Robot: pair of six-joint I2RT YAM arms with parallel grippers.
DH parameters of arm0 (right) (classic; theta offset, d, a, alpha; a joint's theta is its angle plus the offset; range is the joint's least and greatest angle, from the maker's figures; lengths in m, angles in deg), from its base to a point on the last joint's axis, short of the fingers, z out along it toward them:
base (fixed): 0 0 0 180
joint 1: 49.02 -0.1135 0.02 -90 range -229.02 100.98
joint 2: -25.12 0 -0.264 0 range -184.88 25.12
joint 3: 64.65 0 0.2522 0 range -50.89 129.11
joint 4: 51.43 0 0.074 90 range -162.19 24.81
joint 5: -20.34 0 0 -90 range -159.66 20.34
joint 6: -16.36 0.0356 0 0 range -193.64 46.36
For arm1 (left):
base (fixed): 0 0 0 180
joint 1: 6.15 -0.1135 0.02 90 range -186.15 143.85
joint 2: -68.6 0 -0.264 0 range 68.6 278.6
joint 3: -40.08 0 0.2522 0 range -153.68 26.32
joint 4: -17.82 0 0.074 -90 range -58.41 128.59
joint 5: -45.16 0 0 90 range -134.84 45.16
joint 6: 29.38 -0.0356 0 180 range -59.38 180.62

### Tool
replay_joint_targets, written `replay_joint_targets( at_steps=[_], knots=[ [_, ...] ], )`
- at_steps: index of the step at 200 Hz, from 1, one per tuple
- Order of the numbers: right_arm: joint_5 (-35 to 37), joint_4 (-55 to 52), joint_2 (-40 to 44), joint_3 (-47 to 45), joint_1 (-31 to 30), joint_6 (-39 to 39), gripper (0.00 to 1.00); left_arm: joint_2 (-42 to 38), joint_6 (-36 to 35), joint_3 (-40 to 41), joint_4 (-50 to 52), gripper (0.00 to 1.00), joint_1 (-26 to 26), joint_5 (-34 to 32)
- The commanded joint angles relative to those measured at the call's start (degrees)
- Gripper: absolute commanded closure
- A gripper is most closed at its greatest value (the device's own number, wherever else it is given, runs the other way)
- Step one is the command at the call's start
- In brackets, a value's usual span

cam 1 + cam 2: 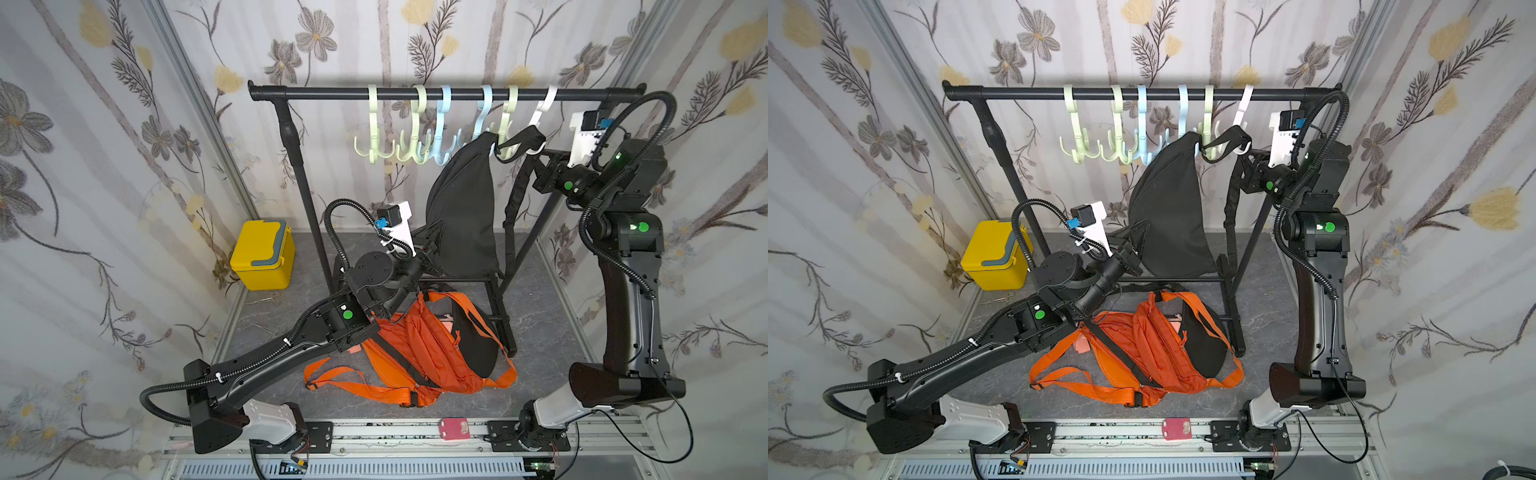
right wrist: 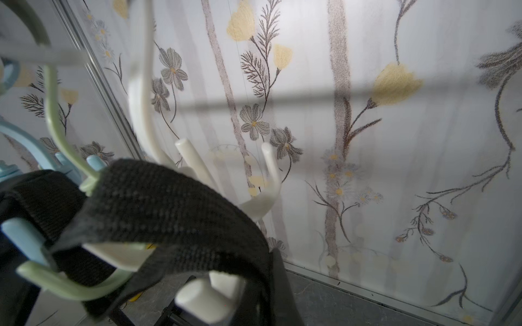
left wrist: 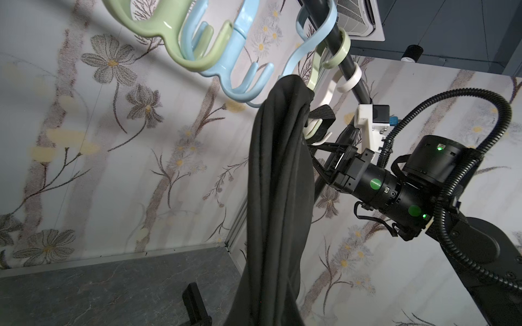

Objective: Hang the bag on a hook
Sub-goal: Hang the bag on the hook.

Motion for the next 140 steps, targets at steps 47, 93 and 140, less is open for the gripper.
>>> replay_joint_targets(
  at_steps=[47,93,140],
  knots=[
    [-1.29,0.71,3.18,-7.80,-0.49,-0.60,1.00,-0.13,-1.41,1.76,-0.85,1.00,1.57,-1.34],
    [-1.30,7.45,7.83,-15.58,-0.49,3.13,1.00,1.18,-6.73,-2.28,0.99,1.00,3.65,-3.37],
    [-1.60,7.56,8.67,-17.43,-0.66,2.94,1.00,1.47,-10.60,-6.31,1.39,1.00,4.90,-4.62]
  ],
)
